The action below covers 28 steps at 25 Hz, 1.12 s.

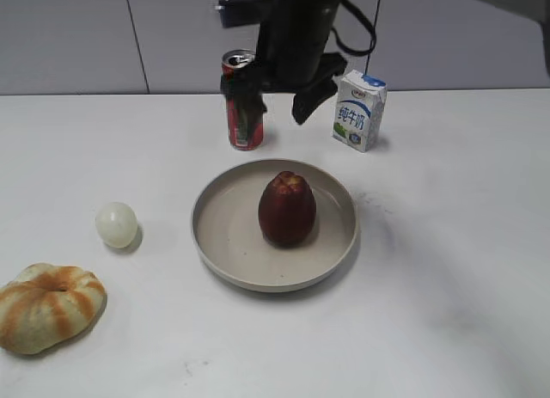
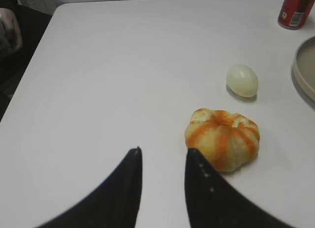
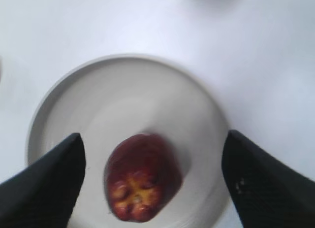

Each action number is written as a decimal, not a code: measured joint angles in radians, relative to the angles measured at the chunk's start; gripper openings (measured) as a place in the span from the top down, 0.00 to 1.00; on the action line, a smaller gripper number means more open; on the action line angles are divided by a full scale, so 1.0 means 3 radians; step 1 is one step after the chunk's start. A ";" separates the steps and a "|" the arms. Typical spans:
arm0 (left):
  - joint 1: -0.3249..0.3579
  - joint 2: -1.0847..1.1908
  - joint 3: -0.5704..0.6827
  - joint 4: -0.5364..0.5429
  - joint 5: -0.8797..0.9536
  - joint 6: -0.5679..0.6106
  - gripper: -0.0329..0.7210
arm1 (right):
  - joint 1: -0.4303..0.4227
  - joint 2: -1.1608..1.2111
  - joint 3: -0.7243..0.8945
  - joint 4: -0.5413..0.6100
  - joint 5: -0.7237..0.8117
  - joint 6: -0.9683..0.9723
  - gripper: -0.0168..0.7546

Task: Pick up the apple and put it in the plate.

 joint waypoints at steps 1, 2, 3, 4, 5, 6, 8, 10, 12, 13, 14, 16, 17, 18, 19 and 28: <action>0.0000 0.0000 0.0000 0.0000 0.0000 0.0000 0.64 | -0.0087 0.0000 -0.0075 0.0001 0.0000 0.0008 0.13; 0.0000 0.0000 0.0000 0.0000 0.0000 0.0000 0.64 | -0.0197 0.0000 -0.0127 0.0001 0.0000 0.0014 0.13; 0.0000 0.0000 0.0000 0.0000 0.0000 0.0000 0.64 | -0.0304 0.0000 -0.0155 -0.0003 0.0000 0.0027 0.13; 0.0000 0.0000 0.0000 0.0000 0.0000 0.0000 0.64 | -0.0444 0.0000 -0.0172 -0.0012 0.0000 0.0043 0.13; 0.0000 0.0000 0.0000 0.0000 0.0000 0.0000 0.64 | -0.0589 0.0000 -0.0176 -0.0024 0.0000 0.0066 0.14; 0.0000 0.0000 0.0000 0.0000 0.0000 0.0000 0.64 | -0.0732 0.0000 -0.0178 -0.0034 0.0000 0.0079 0.14; 0.0000 0.0000 0.0000 0.0000 0.0000 0.0000 0.64 | -0.0975 -0.0013 -0.0180 -0.0039 0.0001 0.0100 0.15; 0.0000 0.0000 0.0000 0.0000 0.0000 0.0000 0.64 | -0.1181 -0.0060 -0.0180 -0.0044 0.0004 0.0103 0.16; 0.0000 0.0000 0.0000 0.0000 0.0000 0.0000 0.64 | -0.1345 -0.0129 -0.0176 -0.0047 0.0004 0.0106 0.16; 0.0000 0.0000 0.0000 0.0000 0.0000 0.0000 0.64 | -0.1406 -0.0183 -0.0167 -0.0047 0.0004 0.0106 0.17; 0.0000 0.0000 0.0000 0.0000 0.0000 0.0000 0.64 | -0.1452 -0.0242 -0.0144 -0.0047 0.0004 0.0098 0.17; 0.0000 0.0000 0.0000 0.0000 0.0000 0.0000 0.64 | -0.1538 -0.0362 -0.0039 -0.0068 0.0004 0.0082 0.18; 0.0000 0.0000 0.0000 0.0000 0.0000 0.0000 0.64 | -0.1558 -0.0439 0.0036 -0.0116 0.0004 0.0070 0.18; 0.0000 0.0000 0.0000 0.0000 0.0000 0.0000 0.64 | -0.1576 -0.0532 0.0157 -0.0190 0.0004 0.0048 0.18; 0.0000 0.0000 0.0000 0.0000 0.0000 0.0000 0.64 | -0.1580 -0.0622 0.0308 -0.0263 0.0004 0.0027 0.19; 0.0000 0.0000 0.0000 0.0000 0.0000 0.0000 0.64 | -0.1580 -0.2208 0.2312 -0.0458 -0.0296 -0.0048 0.21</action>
